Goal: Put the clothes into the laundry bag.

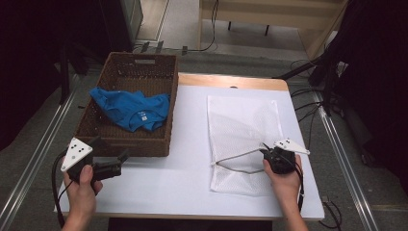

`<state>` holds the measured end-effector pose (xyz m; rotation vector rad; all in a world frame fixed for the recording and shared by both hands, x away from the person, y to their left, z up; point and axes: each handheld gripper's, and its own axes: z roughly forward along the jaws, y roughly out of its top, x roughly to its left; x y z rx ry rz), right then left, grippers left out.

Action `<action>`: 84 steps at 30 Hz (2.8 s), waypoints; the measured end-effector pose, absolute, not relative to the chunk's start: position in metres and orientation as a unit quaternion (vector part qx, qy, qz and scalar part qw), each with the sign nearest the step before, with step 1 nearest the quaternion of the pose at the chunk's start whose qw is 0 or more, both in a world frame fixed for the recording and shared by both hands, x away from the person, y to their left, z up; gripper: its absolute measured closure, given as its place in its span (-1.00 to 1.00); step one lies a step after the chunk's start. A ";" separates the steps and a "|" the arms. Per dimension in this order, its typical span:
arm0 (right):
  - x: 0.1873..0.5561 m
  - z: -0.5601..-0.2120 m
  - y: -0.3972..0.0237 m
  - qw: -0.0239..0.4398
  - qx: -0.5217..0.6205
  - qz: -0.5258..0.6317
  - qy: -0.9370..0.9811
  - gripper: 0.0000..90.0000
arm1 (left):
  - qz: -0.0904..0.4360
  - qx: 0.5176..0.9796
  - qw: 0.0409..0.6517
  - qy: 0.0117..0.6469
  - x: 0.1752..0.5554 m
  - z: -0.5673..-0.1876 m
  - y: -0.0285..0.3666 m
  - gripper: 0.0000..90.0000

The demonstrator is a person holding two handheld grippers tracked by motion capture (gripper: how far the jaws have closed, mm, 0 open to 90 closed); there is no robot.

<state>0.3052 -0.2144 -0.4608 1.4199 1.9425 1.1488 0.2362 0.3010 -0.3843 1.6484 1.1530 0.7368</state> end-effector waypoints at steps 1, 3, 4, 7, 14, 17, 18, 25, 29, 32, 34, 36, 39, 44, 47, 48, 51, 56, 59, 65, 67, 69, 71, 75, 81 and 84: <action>0.305 -0.461 -0.214 0.234 0.519 0.418 0.708 1.00 | 0.305 0.677 0.474 0.473 0.238 -0.383 0.300 -1.00; 0.305 -0.461 -0.214 0.235 0.517 0.418 0.709 1.00 | 0.306 0.677 0.470 0.476 0.244 -0.380 0.300 -1.00; 0.305 -0.460 -0.214 0.235 0.516 0.420 0.709 1.00 | 0.307 0.675 0.470 0.478 0.247 -0.380 0.300 -1.00; 0.304 -0.460 -0.214 0.233 0.515 0.422 0.709 1.00 | 0.303 0.676 0.465 0.484 0.256 -0.378 0.299 -1.00; 0.304 -0.461 -0.214 0.232 0.514 0.421 0.710 1.00 | 0.293 0.673 0.466 0.493 0.274 -0.371 0.298 -1.00; 0.303 -0.461 -0.215 0.233 0.510 0.424 0.711 1.00 | 0.297 0.674 0.460 0.495 0.280 -0.365 0.297 -1.00; 0.303 -0.460 -0.215 0.233 0.510 0.424 0.711 1.00 | 0.297 0.674 0.460 0.495 0.280 -0.365 0.297 -1.00; 0.303 -0.459 -0.216 0.233 0.507 0.429 0.711 1.00 | 0.293 0.673 0.451 0.508 0.308 -0.350 0.297 -1.00; 0.303 -0.459 -0.216 0.233 0.506 0.430 0.711 1.00 | 0.288 0.664 0.456 0.518 0.319 -0.349 0.296 -1.00; 0.303 -0.459 -0.216 0.233 0.504 0.431 0.711 1.00 | 0.292 0.668 0.449 0.516 0.327 -0.347 0.292 -1.00; 0.303 -0.459 -0.216 0.232 0.504 0.431 0.712 1.00 | 0.293 0.671 0.444 0.516 0.333 -0.345 0.291 -1.00; 0.303 -0.459 -0.216 0.231 0.504 0.431 0.712 1.00 | 0.295 0.673 0.440 0.516 0.339 -0.343 0.289 -1.00; 0.302 -0.459 -0.216 0.230 0.504 0.430 0.713 1.00 | 0.289 0.675 0.434 0.522 0.348 -0.340 0.289 -1.00; 0.302 -0.459 -0.215 0.229 0.501 0.431 0.714 1.00 | 0.291 0.664 0.435 0.534 0.361 -0.335 0.294 -1.00; 0.302 -0.460 -0.215 0.231 0.500 0.432 0.714 1.00 | 0.295 0.667 0.418 0.541 0.369 -0.337 0.295 -1.00; 0.302 -0.460 -0.215 0.231 0.500 0.432 0.714 1.00 | 0.294 0.669 0.409 0.546 0.373 -0.337 0.296 -1.00; 0.303 -0.461 -0.213 0.229 0.500 0.429 0.717 1.00 | 0.276 0.676 0.388 0.562 0.387 -0.338 0.298 -1.00; 0.303 -0.461 -0.213 0.232 0.497 0.429 0.718 1.00 | 0.235 0.682 0.349 0.598 0.418 -0.353 0.298 -1.00; 0.303 -0.461 -0.213 0.230 0.497 0.429 0.718 1.00 | 0.229 0.678 0.326 0.617 0.432 -0.364 0.296 -1.00; 0.303 -0.462 -0.213 0.230 0.495 0.428 0.720 1.00 | 0.173 0.683 0.296 0.645 0.452 -0.378 0.295 -1.00; 0.304 -0.462 -0.213 0.229 0.496 0.429 0.719 1.00 | 0.167 0.684 0.280 0.652 0.456 -0.383 0.294 -1.00; 0.304 -0.462 -0.213 0.228 0.496 0.429 0.720 1.00 | 0.163 0.686 0.277 0.653 0.461 -0.389 0.293 -1.00; 0.304 -0.463 -0.213 0.227 0.497 0.430 0.719 1.00 | 0.160 0.685 0.277 0.655 0.462 -0.391 0.292 -1.00; 0.305 -0.464 -0.212 0.226 0.497 0.430 0.719 1.00 | 0.134 0.672 0.242 0.687 0.473 -0.410 0.291 -1.00; 0.304 -0.464 -0.212 0.225 0.497 0.432 0.718 1.00 | 0.071 0.685 0.214 0.693 0.479 -0.426 0.285 -1.00; 0.305 -0.465 -0.212 0.223 0.496 0.431 0.720 1.00 | 0.034 0.716 0.213 0.664 0.479 -0.428 0.275 -1.00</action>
